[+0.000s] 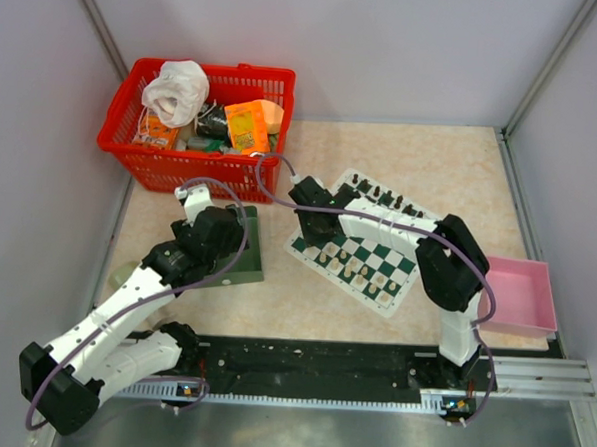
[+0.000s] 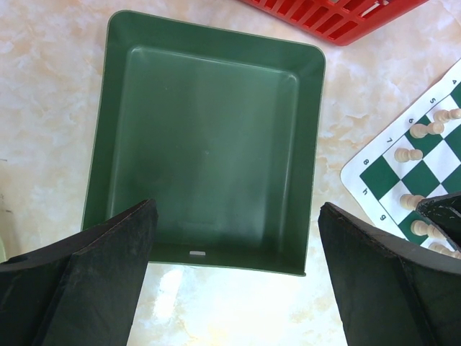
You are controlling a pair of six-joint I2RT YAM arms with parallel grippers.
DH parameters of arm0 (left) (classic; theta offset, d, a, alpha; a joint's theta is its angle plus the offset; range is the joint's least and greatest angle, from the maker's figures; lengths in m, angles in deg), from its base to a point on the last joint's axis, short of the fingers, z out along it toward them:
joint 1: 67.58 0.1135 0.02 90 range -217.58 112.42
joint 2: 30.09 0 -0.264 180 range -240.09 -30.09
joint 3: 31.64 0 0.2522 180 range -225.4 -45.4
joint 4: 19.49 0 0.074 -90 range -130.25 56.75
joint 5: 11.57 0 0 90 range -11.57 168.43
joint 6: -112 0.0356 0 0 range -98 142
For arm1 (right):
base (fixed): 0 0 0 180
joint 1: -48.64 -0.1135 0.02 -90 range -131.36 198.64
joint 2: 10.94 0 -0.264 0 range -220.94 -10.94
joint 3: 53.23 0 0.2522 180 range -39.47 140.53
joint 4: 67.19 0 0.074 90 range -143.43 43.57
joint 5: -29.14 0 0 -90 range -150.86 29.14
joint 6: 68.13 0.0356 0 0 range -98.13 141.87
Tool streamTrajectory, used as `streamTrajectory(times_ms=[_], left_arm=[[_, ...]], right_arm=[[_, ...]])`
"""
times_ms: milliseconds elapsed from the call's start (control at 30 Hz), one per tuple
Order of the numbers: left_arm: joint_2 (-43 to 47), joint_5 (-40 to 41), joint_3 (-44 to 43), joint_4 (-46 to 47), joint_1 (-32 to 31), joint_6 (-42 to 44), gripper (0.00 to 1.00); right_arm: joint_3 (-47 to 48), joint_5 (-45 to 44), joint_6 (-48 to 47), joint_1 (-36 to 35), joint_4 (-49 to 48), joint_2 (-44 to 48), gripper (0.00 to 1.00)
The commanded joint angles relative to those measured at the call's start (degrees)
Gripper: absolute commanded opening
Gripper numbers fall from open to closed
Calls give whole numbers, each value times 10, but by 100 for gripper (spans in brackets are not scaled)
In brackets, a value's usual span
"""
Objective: Set up the chess pieces on the board
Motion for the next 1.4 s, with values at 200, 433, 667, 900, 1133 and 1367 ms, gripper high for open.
streamTrajectory(times_ms=[200, 433, 667, 900, 1133, 1367], left_arm=[[-4, 8, -1, 11, 3, -3, 99], [-2, 7, 3, 12, 3, -5, 99], [-5, 7, 0, 12, 3, -4, 99], [-2, 8, -1, 12, 3, -2, 99], [3, 10, 3, 9, 3, -4, 99], [9, 15, 2, 5, 5, -3, 99]], right_arm=[[-10, -5, 8, -9, -25, -19, 17], [-14, -7, 6, -8, -24, -19, 20], [7, 4, 2, -8, -20, -7, 32], [51, -18, -10, -3, -7, 13, 43], [72, -25, -10, 19, -8, 3, 43], [80, -33, -6, 40, -21, -9, 43]])
